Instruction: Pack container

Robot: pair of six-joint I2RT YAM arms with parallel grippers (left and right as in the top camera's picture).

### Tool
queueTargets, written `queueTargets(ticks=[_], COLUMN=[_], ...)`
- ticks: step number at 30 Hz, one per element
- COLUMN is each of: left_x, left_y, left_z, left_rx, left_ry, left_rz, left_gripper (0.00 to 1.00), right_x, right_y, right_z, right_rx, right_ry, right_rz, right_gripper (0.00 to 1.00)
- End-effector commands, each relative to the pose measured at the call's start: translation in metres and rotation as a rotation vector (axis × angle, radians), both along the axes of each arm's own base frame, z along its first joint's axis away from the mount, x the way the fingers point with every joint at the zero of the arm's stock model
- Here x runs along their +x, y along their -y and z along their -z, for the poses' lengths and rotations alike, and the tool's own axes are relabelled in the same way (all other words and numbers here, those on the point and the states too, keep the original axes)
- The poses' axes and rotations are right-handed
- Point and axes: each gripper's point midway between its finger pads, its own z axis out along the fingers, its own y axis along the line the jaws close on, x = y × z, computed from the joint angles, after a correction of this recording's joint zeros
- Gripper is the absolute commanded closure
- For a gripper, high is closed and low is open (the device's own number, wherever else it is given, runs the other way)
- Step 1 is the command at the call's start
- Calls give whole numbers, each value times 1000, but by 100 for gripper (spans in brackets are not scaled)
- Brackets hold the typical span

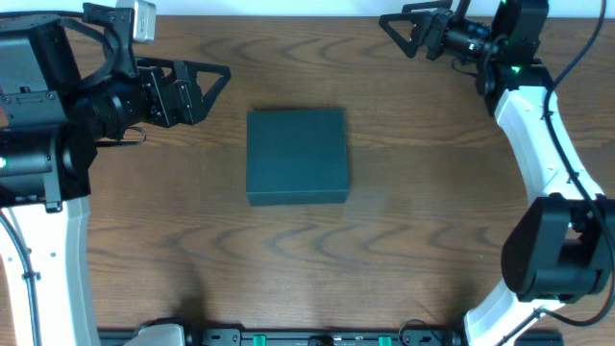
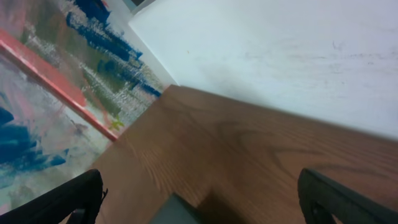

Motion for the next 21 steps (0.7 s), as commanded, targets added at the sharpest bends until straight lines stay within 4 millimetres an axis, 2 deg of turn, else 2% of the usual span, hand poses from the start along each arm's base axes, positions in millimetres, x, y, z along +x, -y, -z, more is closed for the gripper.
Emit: queueTargets(ticks=[1, 7, 9, 11, 14, 21], left_x=[0, -1, 2, 5, -2, -39], left_y=[-1, -1, -7, -22, -50, -102], left_z=[-6, -5, 0, 5, 15, 8], left_rx=[0, 0, 39, 103, 205, 374], left_ry=[13, 6, 8, 2, -42, -25], left_rz=[-6, -6, -37, -123, -282, -576], left_gripper=[5, 5, 5, 5, 5, 5], right_x=[-6, -6, -6, -6, -6, -6], right_y=[-5, -5, -5, -5, -5, -5], right_z=[-12, -12, -12, -12, -12, -12], right_rx=[8, 8, 8, 8, 8, 8], right_ry=[16, 16, 16, 16, 16, 16], right_rz=[-17, -17, -17, -17, -17, -17], right_gripper=[1, 1, 1, 1, 1, 1])
